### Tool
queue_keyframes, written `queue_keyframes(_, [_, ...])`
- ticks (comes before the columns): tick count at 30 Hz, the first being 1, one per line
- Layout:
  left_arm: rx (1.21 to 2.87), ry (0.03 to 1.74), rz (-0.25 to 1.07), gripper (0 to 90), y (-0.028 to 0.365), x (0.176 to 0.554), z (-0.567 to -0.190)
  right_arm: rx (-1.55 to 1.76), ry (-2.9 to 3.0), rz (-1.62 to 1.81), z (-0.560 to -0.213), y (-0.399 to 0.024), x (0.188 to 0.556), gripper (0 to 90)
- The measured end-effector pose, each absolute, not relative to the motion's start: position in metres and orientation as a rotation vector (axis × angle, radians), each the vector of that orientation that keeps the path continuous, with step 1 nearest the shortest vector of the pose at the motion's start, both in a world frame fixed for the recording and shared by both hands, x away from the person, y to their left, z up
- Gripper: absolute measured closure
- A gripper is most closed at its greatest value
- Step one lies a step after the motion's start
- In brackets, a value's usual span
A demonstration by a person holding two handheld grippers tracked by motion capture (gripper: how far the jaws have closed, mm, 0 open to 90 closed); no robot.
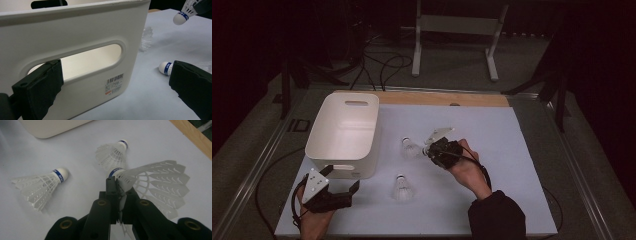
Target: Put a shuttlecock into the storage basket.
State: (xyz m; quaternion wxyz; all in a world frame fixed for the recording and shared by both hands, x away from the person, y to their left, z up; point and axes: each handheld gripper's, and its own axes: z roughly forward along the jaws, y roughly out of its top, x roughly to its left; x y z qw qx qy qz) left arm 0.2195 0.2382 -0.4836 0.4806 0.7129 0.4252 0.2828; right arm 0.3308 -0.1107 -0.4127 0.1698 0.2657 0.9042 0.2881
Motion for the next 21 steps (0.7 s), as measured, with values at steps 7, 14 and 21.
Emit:
queue_keyframes(7, [1.740,1.037,0.693,0.0,0.238,0.219,-0.484,0.747,2.564,0.823,-0.407,-0.109,0.331,86.9])
queue_keyframes(14, [1.745,1.034,0.694,0.0,0.238,0.218,-0.484,0.739,2.556,0.846,-0.401,-0.107,0.333,86.9])
queue_keyframes(21, [1.744,1.034,0.694,0.0,0.238,0.218,-0.483,0.738,2.544,0.861,-0.396,-0.104,0.335,87.0])
